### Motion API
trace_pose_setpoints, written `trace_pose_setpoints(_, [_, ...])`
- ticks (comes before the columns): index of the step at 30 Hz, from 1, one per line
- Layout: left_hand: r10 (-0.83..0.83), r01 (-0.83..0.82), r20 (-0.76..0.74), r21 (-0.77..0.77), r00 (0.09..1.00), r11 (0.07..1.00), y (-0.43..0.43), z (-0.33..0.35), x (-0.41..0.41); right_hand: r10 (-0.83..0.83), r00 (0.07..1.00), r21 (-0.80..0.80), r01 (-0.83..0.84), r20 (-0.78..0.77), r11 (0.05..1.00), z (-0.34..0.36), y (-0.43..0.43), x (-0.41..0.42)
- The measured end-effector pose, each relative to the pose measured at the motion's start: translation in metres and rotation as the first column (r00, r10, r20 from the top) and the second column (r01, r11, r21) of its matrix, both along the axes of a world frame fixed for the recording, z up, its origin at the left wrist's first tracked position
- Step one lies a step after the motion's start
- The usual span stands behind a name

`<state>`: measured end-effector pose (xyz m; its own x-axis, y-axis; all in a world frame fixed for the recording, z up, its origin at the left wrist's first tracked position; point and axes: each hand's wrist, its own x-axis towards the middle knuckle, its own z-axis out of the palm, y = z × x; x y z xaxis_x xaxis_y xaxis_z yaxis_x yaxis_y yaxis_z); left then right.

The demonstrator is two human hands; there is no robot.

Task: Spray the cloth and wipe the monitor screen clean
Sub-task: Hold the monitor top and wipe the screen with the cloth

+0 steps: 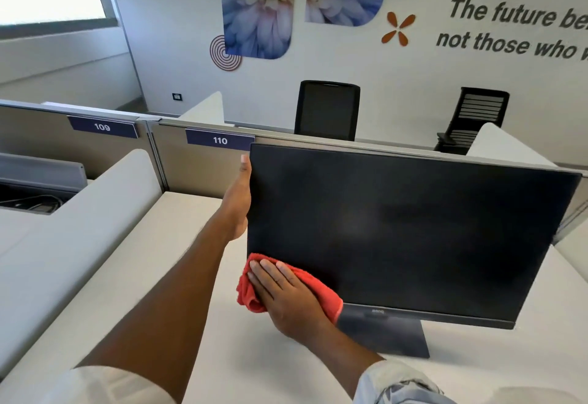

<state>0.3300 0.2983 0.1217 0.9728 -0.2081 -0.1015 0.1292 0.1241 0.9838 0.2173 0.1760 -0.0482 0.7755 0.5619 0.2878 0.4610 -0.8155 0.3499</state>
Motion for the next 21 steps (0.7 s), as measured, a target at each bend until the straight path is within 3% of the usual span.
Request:
trace_pose_setpoints(5, [-0.020,0.020,-0.008,-0.021,1.000,1.000,0.001,0.002,-0.001,-0.011,0.998,-0.047,0.008,-0.065,0.999,-0.032,-0.018,-0.027])
trace_pose_setpoints(13, [0.003,-0.004,-0.026,-0.038,1.000,0.999,-0.003,0.002,-0.003,-0.129,0.986,0.120,0.142,-0.110,0.983,-0.039,-0.033,-0.047])
trace_pose_setpoints(21, [0.049,-0.050,-0.012,-0.040,0.999,0.998,-0.004,0.000,-0.002,-0.051,0.992,0.058,0.058,-0.115,0.997,-0.023,0.009,-0.019])
